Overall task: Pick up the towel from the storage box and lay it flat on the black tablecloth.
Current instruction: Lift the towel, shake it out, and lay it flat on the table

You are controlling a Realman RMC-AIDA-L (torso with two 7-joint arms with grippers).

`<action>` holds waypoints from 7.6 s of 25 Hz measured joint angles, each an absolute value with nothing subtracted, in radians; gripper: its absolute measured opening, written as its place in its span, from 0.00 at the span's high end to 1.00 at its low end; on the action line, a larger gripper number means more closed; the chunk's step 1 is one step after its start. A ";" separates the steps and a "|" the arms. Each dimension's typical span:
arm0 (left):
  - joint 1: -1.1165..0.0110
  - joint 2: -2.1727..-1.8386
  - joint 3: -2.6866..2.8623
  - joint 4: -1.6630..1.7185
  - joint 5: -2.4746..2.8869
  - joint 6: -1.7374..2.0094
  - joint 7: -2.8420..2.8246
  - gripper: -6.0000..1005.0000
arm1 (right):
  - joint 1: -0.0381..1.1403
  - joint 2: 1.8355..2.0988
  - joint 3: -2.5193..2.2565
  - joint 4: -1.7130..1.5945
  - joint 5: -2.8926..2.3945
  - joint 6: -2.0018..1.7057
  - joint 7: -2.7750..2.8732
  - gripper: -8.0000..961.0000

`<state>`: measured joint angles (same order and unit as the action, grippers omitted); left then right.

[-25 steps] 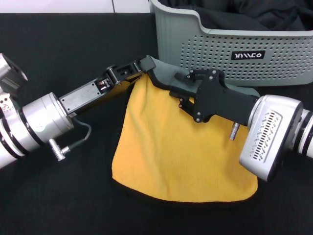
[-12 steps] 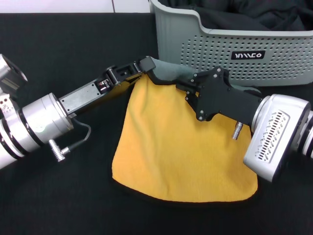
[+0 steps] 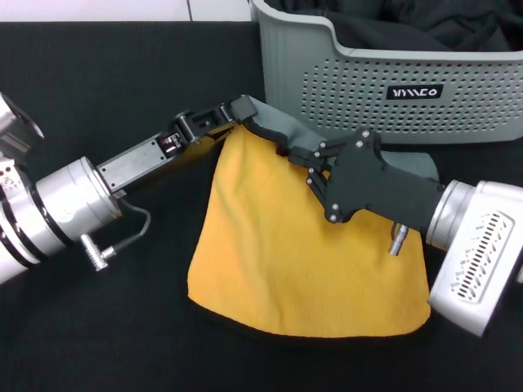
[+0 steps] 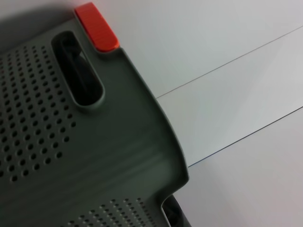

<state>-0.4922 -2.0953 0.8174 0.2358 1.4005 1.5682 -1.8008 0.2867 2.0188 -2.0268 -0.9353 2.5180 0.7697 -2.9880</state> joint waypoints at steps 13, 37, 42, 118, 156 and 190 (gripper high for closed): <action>-0.496 -2.095 0.819 0.227 1.401 1.566 -1.801 0.97 | 0.249 2.016 -2.010 -0.924 2.558 0.830 -2.987 0.93; -0.492 -2.097 0.820 0.227 1.400 1.565 -1.790 0.97 | 0.257 2.019 -2.009 -0.929 2.590 0.886 -2.990 0.47; -0.499 -2.097 0.822 0.213 1.401 1.564 -1.788 0.96 | 0.272 2.020 -2.004 -0.920 2.600 0.879 -2.990 0.48; -0.426 -2.088 0.843 0.300 1.418 1.790 -1.182 0.59 | 0.295 2.019 -1.986 -0.892 2.636 0.878 -2.987 0.97; -0.499 -2.096 0.864 0.386 1.484 1.553 -0.484 0.58 | 0.329 2.022 -2.001 -0.879 2.658 0.867 -2.979 0.93; -0.500 -2.098 0.864 0.344 1.480 1.515 -0.479 0.90 | 0.330 2.020 -2.010 -0.877 2.660 0.876 -2.981 0.90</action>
<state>-0.5005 -2.0980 0.8635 0.3444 1.4799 1.5148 -0.4794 0.3298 2.0201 -2.0103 -0.8774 2.6598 0.8757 -2.9811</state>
